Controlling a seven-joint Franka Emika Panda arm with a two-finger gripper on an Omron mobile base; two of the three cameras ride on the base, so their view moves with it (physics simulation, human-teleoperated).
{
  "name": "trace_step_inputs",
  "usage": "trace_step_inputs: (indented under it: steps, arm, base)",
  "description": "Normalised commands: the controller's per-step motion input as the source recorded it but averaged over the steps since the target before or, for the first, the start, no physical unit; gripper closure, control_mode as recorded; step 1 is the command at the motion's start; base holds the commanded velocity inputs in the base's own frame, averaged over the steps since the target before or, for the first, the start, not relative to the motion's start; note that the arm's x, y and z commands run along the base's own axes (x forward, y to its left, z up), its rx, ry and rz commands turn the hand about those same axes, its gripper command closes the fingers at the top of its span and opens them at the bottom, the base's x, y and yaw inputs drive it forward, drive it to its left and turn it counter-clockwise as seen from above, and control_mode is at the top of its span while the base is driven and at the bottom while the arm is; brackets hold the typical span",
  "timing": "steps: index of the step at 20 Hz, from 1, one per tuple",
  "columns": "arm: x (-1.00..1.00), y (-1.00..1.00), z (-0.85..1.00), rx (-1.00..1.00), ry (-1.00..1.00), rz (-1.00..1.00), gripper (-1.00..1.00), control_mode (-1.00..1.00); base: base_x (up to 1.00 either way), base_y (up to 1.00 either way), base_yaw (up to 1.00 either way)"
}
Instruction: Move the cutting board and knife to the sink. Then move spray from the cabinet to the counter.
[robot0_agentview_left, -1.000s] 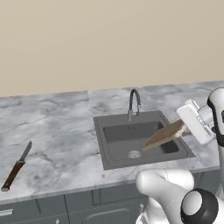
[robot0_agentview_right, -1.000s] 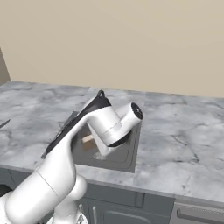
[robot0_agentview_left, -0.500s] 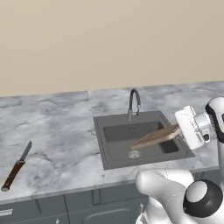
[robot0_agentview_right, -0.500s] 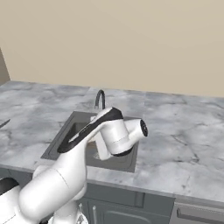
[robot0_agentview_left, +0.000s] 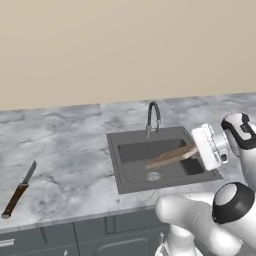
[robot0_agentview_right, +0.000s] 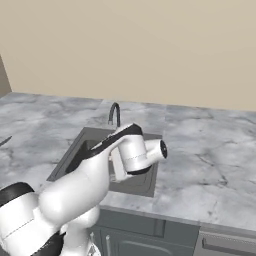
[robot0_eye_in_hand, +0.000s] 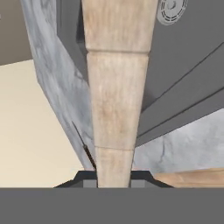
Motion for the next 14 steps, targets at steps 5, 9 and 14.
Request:
trace_step_inputs:
  steps: [5,9,14]
  arm:
    - [0.62,0.00,-0.33,-0.05,0.07,0.00,1.00,-1.00]
    - [0.27,0.00,-0.48,-0.15,0.18,0.00,1.00,-1.00]
    - [0.24,0.00,-0.53,-0.10,0.15,0.00,1.00,-1.00]
  base:
    - [0.00,0.00,0.00]
    - [0.00,0.00,0.00]
    - [0.00,0.00,0.00]
